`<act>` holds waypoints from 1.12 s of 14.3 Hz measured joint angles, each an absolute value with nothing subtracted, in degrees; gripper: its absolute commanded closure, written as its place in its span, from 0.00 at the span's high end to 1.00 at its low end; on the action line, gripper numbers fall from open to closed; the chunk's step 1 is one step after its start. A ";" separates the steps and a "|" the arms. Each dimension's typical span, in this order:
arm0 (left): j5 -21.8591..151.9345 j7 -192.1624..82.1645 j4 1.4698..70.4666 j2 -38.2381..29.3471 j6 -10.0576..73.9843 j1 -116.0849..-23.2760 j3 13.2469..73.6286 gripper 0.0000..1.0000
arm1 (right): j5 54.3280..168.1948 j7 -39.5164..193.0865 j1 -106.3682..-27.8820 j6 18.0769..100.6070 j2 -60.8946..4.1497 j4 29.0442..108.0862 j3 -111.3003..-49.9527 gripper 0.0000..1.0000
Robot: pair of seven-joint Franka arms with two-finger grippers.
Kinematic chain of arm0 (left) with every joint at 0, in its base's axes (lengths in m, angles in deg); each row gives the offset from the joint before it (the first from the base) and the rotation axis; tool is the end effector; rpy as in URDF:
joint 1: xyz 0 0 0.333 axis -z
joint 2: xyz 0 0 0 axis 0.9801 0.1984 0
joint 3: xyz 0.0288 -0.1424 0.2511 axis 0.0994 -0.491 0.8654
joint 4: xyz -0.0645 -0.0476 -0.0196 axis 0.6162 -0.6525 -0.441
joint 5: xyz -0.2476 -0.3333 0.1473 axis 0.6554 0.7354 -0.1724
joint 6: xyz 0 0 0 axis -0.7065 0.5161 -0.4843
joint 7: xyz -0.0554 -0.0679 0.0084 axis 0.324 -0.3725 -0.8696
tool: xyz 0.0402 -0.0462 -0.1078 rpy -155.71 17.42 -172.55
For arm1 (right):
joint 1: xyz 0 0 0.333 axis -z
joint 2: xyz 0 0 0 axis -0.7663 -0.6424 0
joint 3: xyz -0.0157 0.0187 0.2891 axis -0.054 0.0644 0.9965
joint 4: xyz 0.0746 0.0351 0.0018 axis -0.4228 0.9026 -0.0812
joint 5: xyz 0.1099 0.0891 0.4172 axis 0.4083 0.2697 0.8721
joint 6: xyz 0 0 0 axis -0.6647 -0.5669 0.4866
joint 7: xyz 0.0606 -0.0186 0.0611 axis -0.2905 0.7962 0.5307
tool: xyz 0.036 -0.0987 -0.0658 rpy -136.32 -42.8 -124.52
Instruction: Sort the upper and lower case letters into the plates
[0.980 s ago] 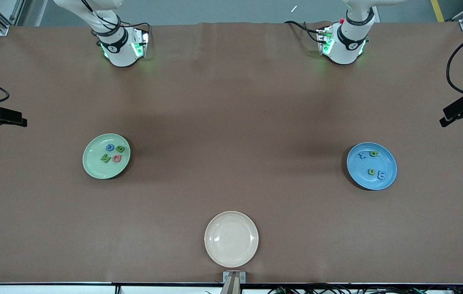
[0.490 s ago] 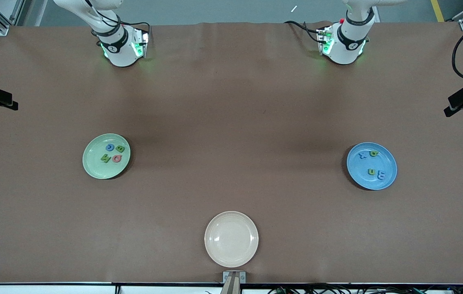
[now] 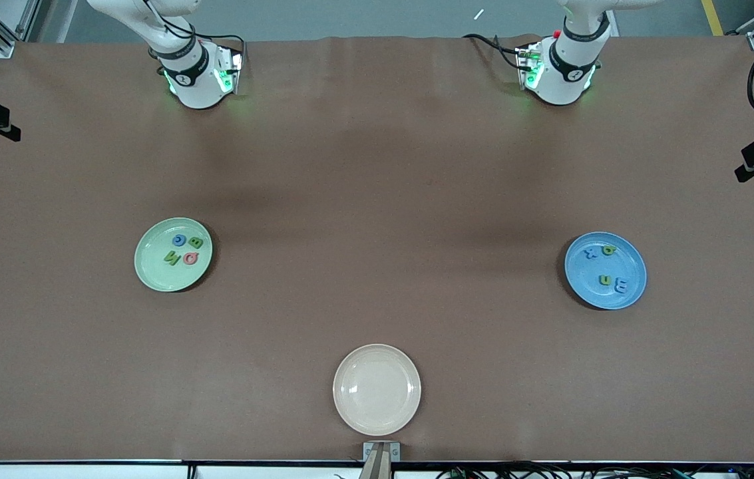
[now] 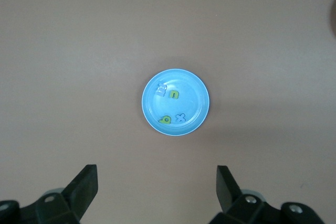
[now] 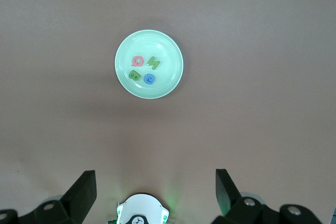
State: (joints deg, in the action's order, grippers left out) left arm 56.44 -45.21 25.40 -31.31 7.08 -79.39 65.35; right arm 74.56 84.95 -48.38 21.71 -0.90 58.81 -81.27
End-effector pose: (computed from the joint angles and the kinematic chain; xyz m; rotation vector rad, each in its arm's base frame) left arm 0.6005 0.0468 0.6073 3.1360 0.0320 0.1182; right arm 0.5528 -0.0764 0.6130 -3.0974 -0.1497 0.1934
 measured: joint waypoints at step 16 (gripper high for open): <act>56.40 -45.23 25.04 -31.06 6.82 -79.38 64.19 1.00 | 74.53 83.29 -48.38 27.68 2.87 65.08 -81.01 1.00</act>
